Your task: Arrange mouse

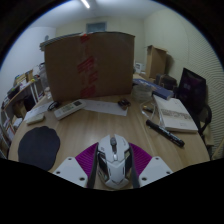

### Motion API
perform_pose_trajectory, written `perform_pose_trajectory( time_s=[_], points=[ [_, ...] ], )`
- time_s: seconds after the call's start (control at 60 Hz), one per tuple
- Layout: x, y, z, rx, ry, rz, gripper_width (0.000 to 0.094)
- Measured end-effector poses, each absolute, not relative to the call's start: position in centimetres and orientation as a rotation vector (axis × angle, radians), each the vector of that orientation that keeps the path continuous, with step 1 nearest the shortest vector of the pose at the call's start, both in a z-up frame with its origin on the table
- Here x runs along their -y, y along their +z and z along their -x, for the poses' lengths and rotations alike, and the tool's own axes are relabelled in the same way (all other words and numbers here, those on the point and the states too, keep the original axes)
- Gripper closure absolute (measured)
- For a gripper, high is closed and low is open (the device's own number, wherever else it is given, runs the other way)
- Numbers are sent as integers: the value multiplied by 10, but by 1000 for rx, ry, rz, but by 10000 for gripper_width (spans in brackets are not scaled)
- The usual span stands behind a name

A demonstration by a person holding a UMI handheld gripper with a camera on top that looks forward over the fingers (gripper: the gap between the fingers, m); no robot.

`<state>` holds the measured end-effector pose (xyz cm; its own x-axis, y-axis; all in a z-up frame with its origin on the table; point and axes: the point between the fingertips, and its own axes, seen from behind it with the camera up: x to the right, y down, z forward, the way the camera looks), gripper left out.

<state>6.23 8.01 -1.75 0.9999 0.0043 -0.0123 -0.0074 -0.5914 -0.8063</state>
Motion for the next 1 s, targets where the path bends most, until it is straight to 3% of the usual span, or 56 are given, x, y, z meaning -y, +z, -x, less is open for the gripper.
perform_pose_trajectory(
  time_s=[0.2, 0.283, 0.417, 0.517, 0.583, 0.817, 0.9, 0.933, 1.0],
  points=[
    [-77, -9, -70, -95, -32, 2220, 523],
    [-80, 41, -70, -123, -31, 2134, 522],
    [-88, 149, -27, -130, 16, 1952, 524],
    [-92, 178, 43, -38, 83, 1909, 526],
    [-94, 158, 96, 15, 141, 1953, 527],
    [-71, 28, 187, 145, 167, 2170, 522],
    [-65, -1, 195, 163, 152, 2210, 517],
    [-62, -12, 194, 168, 133, 2234, 455],
    [-63, -12, 193, 225, 78, 2202, 446]
  ],
)
